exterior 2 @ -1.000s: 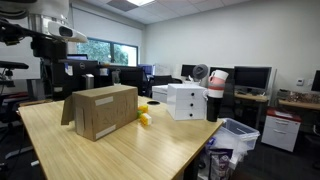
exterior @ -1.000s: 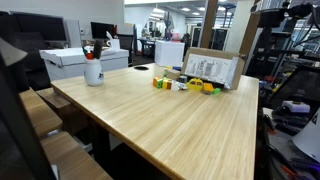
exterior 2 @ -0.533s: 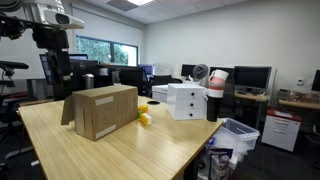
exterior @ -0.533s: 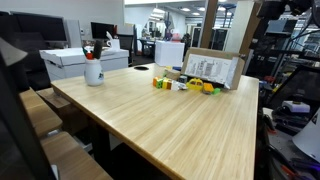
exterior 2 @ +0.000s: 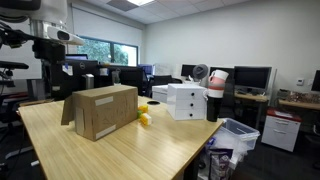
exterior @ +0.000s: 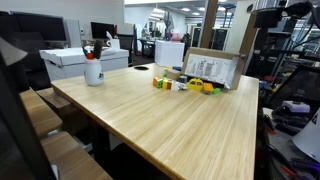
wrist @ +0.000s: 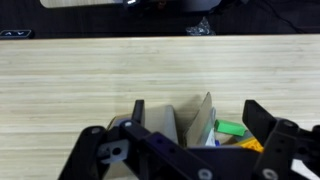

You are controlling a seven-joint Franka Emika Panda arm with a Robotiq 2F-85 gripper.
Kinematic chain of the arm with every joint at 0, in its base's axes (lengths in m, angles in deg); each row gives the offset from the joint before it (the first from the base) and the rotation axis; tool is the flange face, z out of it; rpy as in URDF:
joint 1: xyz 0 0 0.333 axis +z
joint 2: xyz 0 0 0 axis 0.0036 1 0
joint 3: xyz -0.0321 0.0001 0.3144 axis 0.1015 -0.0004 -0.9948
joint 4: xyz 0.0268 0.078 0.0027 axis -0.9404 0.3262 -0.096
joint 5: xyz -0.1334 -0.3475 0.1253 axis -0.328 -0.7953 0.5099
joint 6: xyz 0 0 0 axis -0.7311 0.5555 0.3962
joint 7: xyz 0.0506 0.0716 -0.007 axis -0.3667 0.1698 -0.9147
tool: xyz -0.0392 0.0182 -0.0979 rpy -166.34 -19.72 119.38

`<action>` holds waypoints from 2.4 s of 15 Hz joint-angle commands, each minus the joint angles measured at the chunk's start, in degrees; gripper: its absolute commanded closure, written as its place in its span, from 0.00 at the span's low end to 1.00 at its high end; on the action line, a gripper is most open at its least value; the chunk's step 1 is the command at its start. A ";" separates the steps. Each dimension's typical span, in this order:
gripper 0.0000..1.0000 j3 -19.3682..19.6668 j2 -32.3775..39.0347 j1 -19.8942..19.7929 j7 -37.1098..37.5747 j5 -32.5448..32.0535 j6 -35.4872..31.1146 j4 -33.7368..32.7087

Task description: Move the box forward then turn it over

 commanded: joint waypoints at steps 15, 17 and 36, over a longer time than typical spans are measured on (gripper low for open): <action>0.00 -2.87 13.24 0.50 2.32 0.56 -16.47 -0.11; 0.00 -3.35 14.23 0.75 2.93 0.89 -18.02 -0.25; 0.00 -5.25 21.96 0.94 6.97 1.46 -22.60 -6.45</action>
